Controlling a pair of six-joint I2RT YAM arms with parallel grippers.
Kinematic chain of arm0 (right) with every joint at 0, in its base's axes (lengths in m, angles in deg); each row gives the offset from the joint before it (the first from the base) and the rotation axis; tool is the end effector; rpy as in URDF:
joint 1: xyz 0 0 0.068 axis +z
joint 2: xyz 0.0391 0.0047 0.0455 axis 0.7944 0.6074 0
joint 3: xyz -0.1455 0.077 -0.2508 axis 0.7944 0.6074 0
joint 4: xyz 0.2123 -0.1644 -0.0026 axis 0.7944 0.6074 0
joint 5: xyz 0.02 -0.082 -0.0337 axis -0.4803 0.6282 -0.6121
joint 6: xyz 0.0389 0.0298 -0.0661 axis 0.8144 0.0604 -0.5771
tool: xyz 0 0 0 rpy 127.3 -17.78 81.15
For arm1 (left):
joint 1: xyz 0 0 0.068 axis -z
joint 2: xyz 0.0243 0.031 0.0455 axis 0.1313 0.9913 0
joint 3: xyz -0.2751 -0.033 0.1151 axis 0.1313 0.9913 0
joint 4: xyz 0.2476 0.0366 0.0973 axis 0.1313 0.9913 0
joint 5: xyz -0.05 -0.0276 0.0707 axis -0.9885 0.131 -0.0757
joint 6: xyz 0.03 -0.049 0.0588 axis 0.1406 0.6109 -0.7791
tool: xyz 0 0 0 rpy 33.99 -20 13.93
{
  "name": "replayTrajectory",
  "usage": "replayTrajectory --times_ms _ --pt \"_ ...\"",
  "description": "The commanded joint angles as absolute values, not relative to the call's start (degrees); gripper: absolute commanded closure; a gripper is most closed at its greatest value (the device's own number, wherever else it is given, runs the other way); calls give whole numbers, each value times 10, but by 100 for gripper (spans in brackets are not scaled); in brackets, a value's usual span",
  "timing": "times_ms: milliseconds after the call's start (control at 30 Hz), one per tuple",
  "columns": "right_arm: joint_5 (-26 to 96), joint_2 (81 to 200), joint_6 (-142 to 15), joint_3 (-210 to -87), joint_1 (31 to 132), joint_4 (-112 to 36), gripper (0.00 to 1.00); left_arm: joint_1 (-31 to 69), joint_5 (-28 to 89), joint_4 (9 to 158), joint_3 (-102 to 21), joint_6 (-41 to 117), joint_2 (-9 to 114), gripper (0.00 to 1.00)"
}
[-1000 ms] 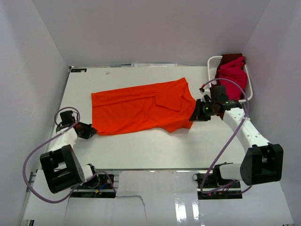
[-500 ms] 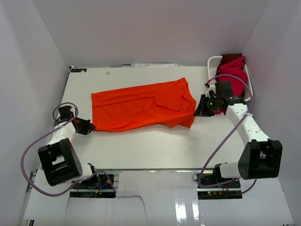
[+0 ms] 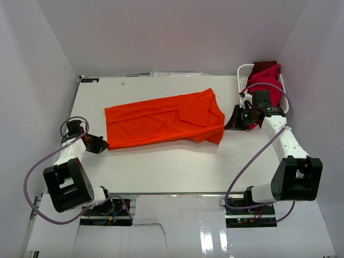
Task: Fold and stack the t-shirts
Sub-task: Grap the side of the flattened tshirt closest away from the robot with both arms, then fold the other side of the tshirt into a rectangle
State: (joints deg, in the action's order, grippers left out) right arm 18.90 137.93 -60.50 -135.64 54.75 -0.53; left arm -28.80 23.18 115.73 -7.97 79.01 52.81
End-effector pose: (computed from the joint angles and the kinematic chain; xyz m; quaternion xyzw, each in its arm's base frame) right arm 0.3027 0.0408 0.2742 -0.0010 0.9322 0.2305 0.2791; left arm 0.2364 0.0715 0.1654 -0.5625 0.7904 -0.1820 0.1605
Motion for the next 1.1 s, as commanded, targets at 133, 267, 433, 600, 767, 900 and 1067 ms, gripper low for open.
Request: replayTrajectory --times_ms 133,267,433,600,767,900,1067 --pt "169 1412 -612 -1416 545 0 92 -291 243 1167 -150 782 529 97" --pt "161 1433 -605 -1442 551 -2 92 -290 236 1171 -179 781 545 98" --pt "162 1469 -598 -1472 572 -6 92 -290 228 1170 -194 784 564 98" --pt "166 1505 -586 -1508 586 -15 92 -290 224 1170 -208 781 578 99" --pt "170 1539 -583 -1544 598 -14 92 -290 229 1167 -220 783 607 100" --pt "175 1572 -580 -1584 602 -12 92 -291 238 1165 -237 787 620 100" --pt "175 1617 -580 -1644 605 2 92 -290 240 1164 -259 788 640 100"
